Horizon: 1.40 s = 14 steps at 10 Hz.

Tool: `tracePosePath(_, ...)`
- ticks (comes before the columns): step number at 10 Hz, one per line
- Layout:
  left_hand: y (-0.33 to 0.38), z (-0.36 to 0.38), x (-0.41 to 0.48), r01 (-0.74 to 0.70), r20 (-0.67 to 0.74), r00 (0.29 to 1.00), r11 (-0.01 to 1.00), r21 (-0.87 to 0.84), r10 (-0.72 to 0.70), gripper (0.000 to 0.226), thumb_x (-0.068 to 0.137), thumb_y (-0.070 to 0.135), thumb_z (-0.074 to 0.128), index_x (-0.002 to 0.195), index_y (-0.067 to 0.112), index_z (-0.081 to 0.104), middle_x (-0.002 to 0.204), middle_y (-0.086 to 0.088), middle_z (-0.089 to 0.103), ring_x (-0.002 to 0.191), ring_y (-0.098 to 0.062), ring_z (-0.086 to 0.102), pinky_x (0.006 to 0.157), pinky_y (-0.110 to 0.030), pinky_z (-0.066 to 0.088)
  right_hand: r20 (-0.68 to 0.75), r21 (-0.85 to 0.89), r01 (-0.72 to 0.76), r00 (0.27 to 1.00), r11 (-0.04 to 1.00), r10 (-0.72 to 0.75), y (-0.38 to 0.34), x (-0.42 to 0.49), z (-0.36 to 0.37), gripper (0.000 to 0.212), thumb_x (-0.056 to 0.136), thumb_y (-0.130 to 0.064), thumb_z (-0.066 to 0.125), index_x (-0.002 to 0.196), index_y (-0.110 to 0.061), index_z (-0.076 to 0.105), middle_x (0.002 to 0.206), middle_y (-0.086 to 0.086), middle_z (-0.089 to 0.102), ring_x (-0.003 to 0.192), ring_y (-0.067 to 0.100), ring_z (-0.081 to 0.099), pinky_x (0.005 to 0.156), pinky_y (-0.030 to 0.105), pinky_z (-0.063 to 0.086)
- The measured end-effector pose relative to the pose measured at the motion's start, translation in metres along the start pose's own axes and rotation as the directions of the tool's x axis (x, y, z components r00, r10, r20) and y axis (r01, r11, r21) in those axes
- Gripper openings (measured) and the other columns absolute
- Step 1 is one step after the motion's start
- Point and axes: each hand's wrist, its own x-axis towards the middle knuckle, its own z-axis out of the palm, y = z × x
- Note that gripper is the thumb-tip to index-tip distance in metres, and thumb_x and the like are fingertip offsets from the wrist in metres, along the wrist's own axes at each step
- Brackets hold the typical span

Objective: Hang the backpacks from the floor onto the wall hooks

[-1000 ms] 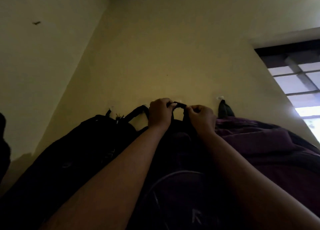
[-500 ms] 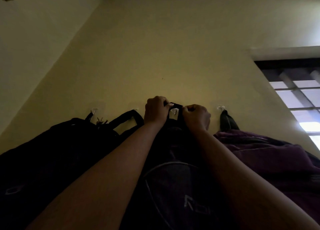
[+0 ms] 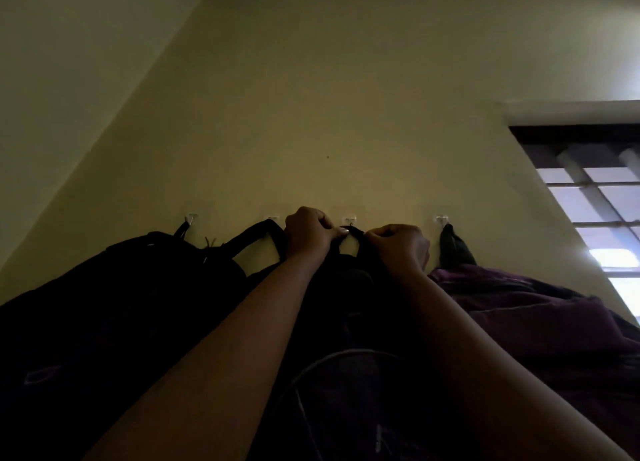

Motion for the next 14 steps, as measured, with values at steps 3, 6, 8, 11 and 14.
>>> tracePosePath(3,0.016,-0.022,-0.016,0.055,0.135,0.989,0.998,0.030,-0.059,0.030,0.083,0.026,0.067,0.099,0.001,0.072,0.106,-0.016,0.073,0.102,-0.026,0.066,0.079,-0.025,0.048,0.124,-0.102,-0.014,0.992,0.995,0.027,-0.007,-0.013,-0.012,0.022,0.083,-0.028,0.065,0.097,-0.013,0.075,0.102,0.011,0.074,0.090,0.024,0.066,0.067,0.024,0.043)
tracePosePath(6,0.038,-0.071,-0.060,0.127,0.206,0.971,0.992,-0.029,-0.118,0.032,0.092,0.029,0.049,0.071,0.007,0.057,0.068,-0.009,0.055,0.063,-0.021,0.051,0.057,-0.026,0.034,0.188,-0.223,0.104,0.980,0.969,-0.062,-0.036,-0.064,-0.055,0.032,0.090,-0.018,0.045,0.065,-0.010,0.064,0.076,0.013,0.060,0.073,0.027,0.056,0.062,0.029,0.034)
tracePosePath(8,0.054,-0.108,-0.099,0.356,0.302,0.907,0.919,-0.172,-0.295,0.043,0.093,0.041,0.044,0.123,0.012,0.055,0.120,-0.010,0.057,0.111,-0.027,0.054,0.094,-0.034,0.044,0.245,-0.051,-0.045,0.968,0.998,0.057,-0.066,-0.116,-0.089,0.032,0.095,-0.027,0.042,0.094,-0.009,0.068,0.086,0.012,0.062,0.084,0.027,0.058,0.069,0.029,0.037)
tracePosePath(11,0.114,-0.214,-0.229,0.555,0.375,0.808,0.799,-0.231,-0.453,0.054,0.096,0.045,0.033,0.140,0.014,0.039,0.147,-0.007,0.040,0.135,-0.025,0.036,0.106,-0.036,0.031,0.446,0.225,-0.454,0.835,0.862,0.324,-0.100,-0.229,-0.174,0.017,0.092,-0.040,0.047,0.088,-0.029,0.059,0.070,-0.011,0.051,0.066,0.007,0.050,0.064,0.026,0.047)
tracePosePath(14,0.186,-0.300,-0.345,0.659,0.354,0.730,0.740,-0.135,-0.585,0.060,0.093,0.052,0.032,0.144,0.019,0.030,0.152,-0.006,0.032,0.140,-0.025,0.030,0.112,-0.041,0.025,0.580,0.195,-0.651,0.680,0.734,0.449,-0.145,-0.316,-0.290,0.048,0.093,-0.047,0.044,0.128,-0.016,0.053,0.123,0.000,0.057,0.114,0.018,0.053,0.093,0.030,0.039)
